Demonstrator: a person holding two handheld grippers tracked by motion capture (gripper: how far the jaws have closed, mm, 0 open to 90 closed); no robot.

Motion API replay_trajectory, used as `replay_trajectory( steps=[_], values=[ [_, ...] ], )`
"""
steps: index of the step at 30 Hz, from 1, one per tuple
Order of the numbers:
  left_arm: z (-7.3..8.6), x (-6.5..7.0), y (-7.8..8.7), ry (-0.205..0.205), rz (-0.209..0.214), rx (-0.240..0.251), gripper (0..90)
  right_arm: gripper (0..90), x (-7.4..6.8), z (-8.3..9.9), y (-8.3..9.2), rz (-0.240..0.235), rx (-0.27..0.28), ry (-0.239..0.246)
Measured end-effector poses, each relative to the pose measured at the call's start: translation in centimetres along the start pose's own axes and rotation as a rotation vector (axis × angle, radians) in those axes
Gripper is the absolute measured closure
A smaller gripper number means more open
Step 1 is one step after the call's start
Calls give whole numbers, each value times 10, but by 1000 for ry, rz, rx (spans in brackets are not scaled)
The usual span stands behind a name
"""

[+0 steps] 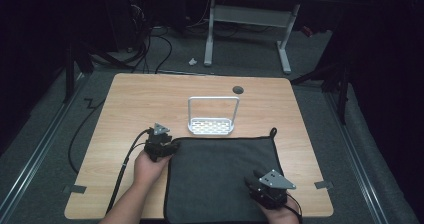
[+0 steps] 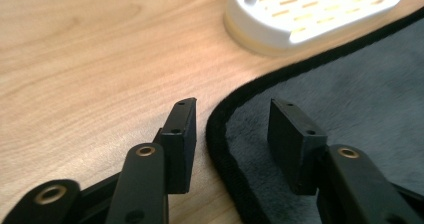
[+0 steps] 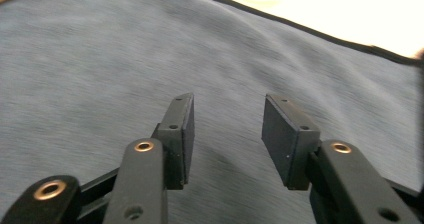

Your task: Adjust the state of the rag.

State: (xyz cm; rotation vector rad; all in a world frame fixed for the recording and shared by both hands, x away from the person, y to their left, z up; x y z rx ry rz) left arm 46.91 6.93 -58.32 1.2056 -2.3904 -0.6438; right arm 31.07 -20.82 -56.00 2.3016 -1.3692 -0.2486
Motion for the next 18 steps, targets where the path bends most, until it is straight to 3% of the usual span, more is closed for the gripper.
replay_trajectory(
  steps=[3, 4, 7, 8, 9, 18],
  values=[
    [3, -1, 1, -28, -12, 38, 632, 527, -22, -8, -4, -48, 17, 18],
    [4, -2, 2, 15, 30, 41, 674, 525, -31, -11, -6, -66, 24, 26],
    [4, -4, 2, 48, 47, 40, 791, 517, -58, -19, -11, -114, 29, 46],
    [4, -4, 2, 48, 47, 40, 809, 517, -58, -19, -11, -114, 29, 46],
    [4, -4, 2, 47, 46, 39, 825, 509, -75, -21, -15, -147, 19, 49],
    [5, -3, 2, 51, 71, 35, 842, 464, -151, -24, -41, -298, -26, 118]
  ],
)
Point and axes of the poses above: each handheld gripper's, and its own axes: y roughly backward along the jaws, z roughly out of its underside, x roughly to its right, the point moved 8 cm from there along -y, roughly forward along the jaws, and after that the axes turned 8 degrees about x, right-handed, at the moved point
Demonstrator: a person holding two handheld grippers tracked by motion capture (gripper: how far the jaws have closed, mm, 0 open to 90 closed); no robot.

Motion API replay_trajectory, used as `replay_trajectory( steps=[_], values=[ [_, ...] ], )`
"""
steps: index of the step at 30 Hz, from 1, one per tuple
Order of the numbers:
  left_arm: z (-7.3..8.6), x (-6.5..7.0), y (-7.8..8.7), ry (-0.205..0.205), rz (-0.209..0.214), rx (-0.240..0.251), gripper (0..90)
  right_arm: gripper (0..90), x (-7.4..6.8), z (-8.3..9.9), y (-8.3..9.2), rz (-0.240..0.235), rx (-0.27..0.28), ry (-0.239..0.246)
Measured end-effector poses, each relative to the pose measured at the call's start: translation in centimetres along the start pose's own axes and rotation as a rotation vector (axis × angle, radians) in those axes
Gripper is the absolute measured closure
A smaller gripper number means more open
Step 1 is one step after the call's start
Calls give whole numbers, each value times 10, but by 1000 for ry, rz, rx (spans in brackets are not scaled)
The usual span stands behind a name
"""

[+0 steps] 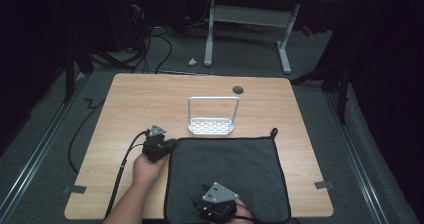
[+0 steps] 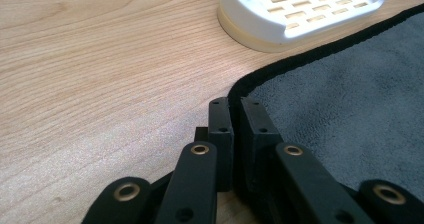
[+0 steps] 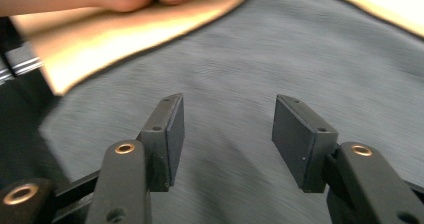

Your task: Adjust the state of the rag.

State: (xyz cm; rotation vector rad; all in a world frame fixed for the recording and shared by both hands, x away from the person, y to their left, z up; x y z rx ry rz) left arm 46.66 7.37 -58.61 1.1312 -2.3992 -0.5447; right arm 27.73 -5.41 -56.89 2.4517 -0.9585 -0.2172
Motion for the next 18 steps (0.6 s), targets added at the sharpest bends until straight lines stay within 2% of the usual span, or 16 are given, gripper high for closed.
replay_trajectory(
  steps=[4, 5, 6, 8, 15, 18],
  values=[
    [0, 0, 0, 4, 4, 0, 839, 457, -30, -3, -16, -78, -5, 11],
    [0, 0, 0, 4, 4, 0, 839, 457, -30, -3, -16, -78, -5, 11],
    [0, 0, 0, 0, 3, 0, 838, 449, -41, -3, -22, -92, -16, 30],
    [0, 0, 0, 1, 3, 0, 838, 430, -48, -4, -27, -106, -20, 32],
    [0, 0, 0, 4, 5, -2, 837, 378, -63, -6, -41, -143, -35, 6],
    [0, 0, 1, 4, 7, -3, 836, 423, -63, -3, -42, -116, -35, 43]
  ],
)
Point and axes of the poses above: each handheld gripper's, and its own axes: y roughly backward along the jaws, z roughly out of its underside, x roughly to its right, the point moved 8 cm from there along -y, roughly forward along the jaws, and after that the axes turned 8 degrees about x, right-handed, at the moved point
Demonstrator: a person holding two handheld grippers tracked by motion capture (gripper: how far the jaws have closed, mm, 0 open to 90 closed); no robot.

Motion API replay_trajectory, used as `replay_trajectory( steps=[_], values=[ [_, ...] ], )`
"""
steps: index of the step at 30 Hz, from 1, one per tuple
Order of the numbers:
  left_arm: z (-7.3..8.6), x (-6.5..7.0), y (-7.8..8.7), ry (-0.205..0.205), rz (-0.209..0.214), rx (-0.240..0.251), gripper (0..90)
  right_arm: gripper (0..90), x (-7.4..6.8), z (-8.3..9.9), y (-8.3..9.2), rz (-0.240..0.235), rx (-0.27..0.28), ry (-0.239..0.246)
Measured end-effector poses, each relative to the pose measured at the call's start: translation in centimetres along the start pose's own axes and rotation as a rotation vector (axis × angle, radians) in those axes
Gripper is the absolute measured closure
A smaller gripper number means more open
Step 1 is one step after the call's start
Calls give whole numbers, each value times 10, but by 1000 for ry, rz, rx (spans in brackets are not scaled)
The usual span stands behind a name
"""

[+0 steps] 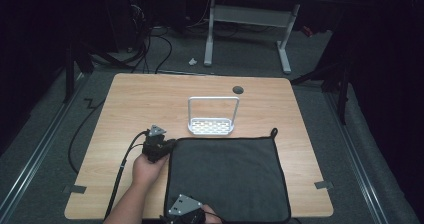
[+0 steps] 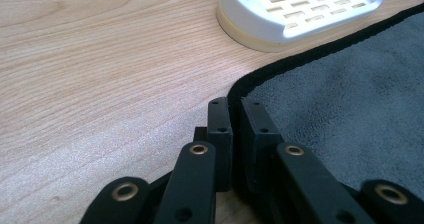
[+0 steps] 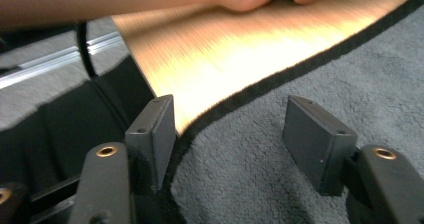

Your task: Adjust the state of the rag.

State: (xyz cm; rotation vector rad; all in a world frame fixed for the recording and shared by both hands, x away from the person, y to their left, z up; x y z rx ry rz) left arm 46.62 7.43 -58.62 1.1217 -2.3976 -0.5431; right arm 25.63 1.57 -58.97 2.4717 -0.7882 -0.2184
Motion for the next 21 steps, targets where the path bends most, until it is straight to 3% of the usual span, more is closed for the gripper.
replay_trajectory(
  steps=[4, 7, 12, 21],
  values=[
    [0, 0, 0, 8, 1, 2, 835, 547, 5, 1, 2, 23, 3, -2],
    [0, 0, 0, 10, 2, 3, 833, 612, 7, 2, 4, 42, 1, 22],
    [0, -1, 1, 19, 3, 4, 833, 794, 13, 3, 8, 71, 0, 38],
    [-2, -5, 3, 71, 9, 23, 847, 827, 18, -6, 20, 80, 64, 41]
  ],
)
Point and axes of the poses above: each handheld gripper's, and its own axes: y roughly backward along the jaws, z roughly out of its underside, x roughly to its right, the point moved 8 cm from there along -y, roughly forward along the jaws, and after that the axes turned 8 degrees about x, right-handed, at the moved point
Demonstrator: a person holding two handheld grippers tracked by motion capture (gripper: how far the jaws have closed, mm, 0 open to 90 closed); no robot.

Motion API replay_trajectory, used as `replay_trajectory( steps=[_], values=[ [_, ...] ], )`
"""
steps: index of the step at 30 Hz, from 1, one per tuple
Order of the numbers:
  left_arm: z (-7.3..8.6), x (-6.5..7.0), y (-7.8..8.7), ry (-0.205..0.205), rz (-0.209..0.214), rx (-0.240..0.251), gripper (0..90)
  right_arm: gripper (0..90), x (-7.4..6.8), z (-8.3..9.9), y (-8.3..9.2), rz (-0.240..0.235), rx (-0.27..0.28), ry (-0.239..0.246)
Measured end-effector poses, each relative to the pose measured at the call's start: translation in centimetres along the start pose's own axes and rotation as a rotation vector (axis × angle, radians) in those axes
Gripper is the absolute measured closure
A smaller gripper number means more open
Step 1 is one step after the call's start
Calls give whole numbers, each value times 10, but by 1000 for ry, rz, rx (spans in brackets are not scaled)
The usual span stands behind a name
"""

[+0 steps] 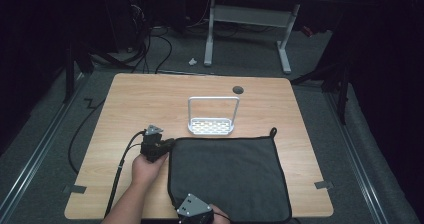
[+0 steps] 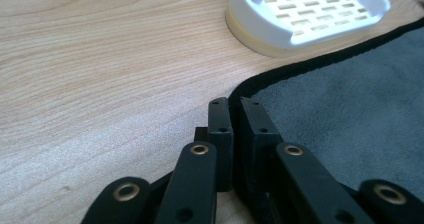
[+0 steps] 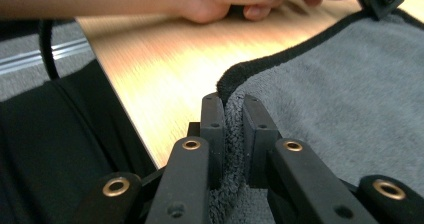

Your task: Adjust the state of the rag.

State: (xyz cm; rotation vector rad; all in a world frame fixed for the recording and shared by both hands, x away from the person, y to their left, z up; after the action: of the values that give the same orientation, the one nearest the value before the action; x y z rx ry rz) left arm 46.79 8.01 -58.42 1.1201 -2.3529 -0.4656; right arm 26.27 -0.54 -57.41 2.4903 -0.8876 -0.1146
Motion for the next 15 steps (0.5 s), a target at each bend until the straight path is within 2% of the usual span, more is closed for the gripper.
replay_trajectory(
  steps=[2, 7, 9, 15],
  values=[
    [-3, -1, 5, 25, 22, 29, 850, 826, 1, -2, 1, 0, 4, 3],
    [-7, -4, 15, 57, 28, 88, 853, 823, 0, -9, 1, -18, 24, -17],
    [-9, -5, 21, 61, 29, 113, 853, 825, -4, -17, 1, -17, 36, 13],
    [-18, -13, 39, 70, 12, 164, 853, 825, -10, -34, 1, -16, 66, 43]
  ],
)
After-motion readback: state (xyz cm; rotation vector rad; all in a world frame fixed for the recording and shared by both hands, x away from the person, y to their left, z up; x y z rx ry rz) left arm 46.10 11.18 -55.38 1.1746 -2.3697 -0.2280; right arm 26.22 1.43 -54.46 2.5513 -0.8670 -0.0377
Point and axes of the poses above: each handheld gripper's, and its own axes: y roughly backward along the jaws, z roughly out of its underside, x roughly to its right, the point moved 8 cm from there along -y, roughly forward along the jaws, and after that the axes turned 8 degrees about x, right-handed, at the moved point
